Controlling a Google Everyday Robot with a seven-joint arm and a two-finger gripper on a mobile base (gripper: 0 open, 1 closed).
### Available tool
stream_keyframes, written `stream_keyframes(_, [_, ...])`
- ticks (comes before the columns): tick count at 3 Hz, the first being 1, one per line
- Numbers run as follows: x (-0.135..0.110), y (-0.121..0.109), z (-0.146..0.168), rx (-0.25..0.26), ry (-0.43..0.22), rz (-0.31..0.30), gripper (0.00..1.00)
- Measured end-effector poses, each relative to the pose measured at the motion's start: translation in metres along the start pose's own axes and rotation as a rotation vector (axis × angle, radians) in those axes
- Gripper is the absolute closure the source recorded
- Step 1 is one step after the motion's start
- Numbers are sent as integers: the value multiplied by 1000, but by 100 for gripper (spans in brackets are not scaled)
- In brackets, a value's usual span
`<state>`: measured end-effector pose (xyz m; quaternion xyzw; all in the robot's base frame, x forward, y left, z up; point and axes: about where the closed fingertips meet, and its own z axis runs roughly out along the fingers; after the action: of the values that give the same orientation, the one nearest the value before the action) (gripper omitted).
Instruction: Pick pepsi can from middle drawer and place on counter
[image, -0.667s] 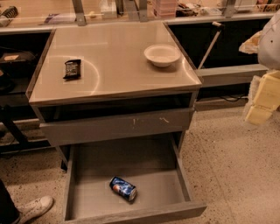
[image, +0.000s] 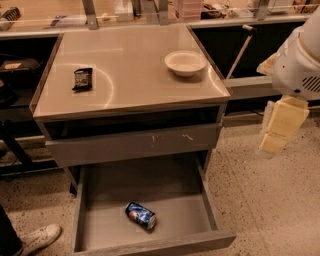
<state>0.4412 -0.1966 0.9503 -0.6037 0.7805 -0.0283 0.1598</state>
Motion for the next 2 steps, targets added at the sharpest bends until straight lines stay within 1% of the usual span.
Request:
stream_keyframes(1, [-9,21,33,-73,6,-17,0])
stream_keyframes(2, [-8,24,35,-78,10,-18,0])
